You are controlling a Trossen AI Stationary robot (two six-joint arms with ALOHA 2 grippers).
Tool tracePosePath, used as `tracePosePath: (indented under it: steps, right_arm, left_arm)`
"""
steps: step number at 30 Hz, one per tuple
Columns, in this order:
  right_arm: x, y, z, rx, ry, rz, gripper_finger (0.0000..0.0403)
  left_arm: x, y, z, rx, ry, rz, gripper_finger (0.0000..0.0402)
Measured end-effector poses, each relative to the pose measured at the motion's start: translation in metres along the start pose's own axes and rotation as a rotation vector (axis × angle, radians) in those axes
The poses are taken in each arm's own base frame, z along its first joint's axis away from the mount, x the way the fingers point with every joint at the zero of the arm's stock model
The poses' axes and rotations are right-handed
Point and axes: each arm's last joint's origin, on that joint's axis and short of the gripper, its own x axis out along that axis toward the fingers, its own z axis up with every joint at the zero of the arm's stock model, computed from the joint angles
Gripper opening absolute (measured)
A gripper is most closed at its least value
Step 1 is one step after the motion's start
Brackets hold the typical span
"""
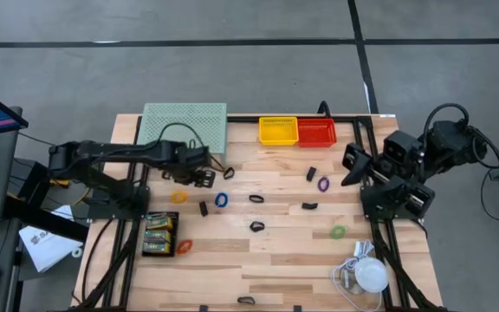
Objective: Pick & Place Office Desk Supplies
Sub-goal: Put the orange spring keychain into the red basket
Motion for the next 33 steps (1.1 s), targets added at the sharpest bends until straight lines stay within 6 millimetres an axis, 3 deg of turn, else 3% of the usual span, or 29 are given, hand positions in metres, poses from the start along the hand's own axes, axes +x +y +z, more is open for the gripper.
tracePosePath:
  steps: [7, 12, 23, 33]
  right_arm:
    - [0.0, -0.001, 0.001, 0.004, -0.024, -0.051, 0.0211]
    - [0.001, -0.002, 0.0, 0.008, -0.034, -0.073, 0.0211]
    - [0.0, -0.002, 0.001, 0.004, -0.048, -0.086, 0.0211]
    - [0.009, -0.005, -0.004, 0.004, -0.04, -0.1, 0.0211]
  left_arm:
    - [0.026, 0.001, 0.002, 0.094, 0.14, 0.154, 0.0168]
    - [0.03, 0.001, -0.007, 0.128, 0.163, 0.223, 0.0168]
    - [0.046, 0.009, -0.023, 0.148, 0.174, 0.258, 0.0168]
    - [0.056, 0.01, -0.025, 0.15, 0.139, 0.22, 0.0168]
